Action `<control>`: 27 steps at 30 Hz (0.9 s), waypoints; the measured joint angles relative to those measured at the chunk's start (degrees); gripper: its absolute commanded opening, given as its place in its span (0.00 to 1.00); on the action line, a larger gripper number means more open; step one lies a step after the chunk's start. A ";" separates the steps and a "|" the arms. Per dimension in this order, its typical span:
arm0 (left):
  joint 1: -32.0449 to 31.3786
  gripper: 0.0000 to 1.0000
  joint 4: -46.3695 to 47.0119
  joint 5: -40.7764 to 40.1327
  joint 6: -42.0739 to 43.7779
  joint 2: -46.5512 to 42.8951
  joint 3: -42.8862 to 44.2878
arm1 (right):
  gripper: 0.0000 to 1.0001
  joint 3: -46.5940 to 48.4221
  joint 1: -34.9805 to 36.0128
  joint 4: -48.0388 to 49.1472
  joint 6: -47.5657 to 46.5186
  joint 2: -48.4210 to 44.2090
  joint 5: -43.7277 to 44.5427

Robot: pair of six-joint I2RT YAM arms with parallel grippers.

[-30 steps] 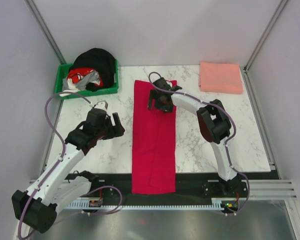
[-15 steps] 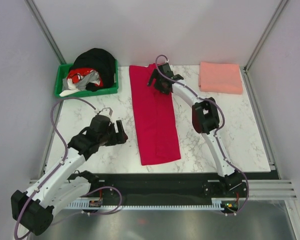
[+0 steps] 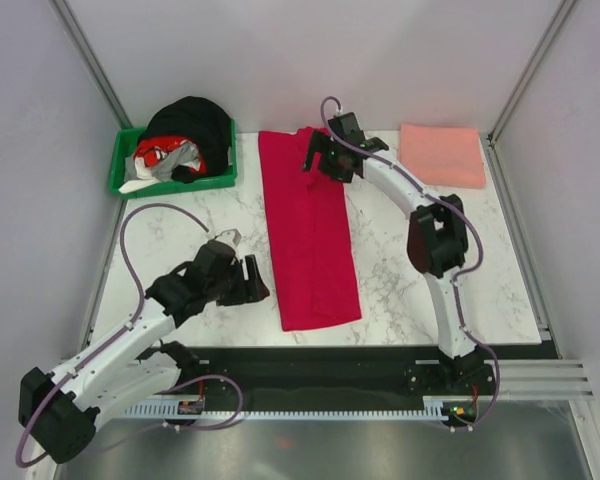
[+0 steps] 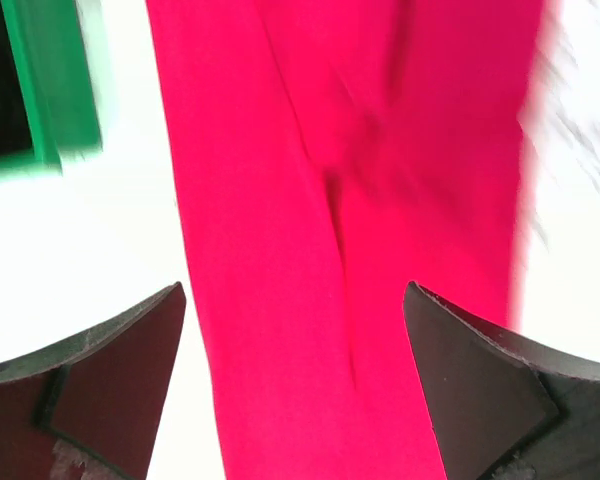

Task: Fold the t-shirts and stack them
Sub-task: Fold the tshirt

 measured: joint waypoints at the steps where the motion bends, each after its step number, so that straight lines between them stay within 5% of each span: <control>1: -1.57 0.74 0.22 0.17 -1.03 0.35 -0.52 | 0.98 -4.57 0.00 -0.04 -0.74 -4.31 0.20; 6: -8.41 0.72 0.72 0.20 -6.40 1.07 -4.42 | 0.96 -37.42 0.31 0.59 -2.27 -33.92 2.89; 9: -11.47 0.69 3.32 0.24 -9.88 2.01 -7.93 | 0.85 -56.26 1.66 0.81 -1.68 -49.33 5.20; 15: -14.99 0.61 11.80 1.73 -16.20 5.46 -15.26 | 0.71 -84.48 5.57 0.76 2.82 -64.50 5.20; 27: -20.70 0.61 17.51 -2.67 -21.94 8.20 -15.37 | 0.71 -91.36 14.21 9.44 8.37 -66.23 2.32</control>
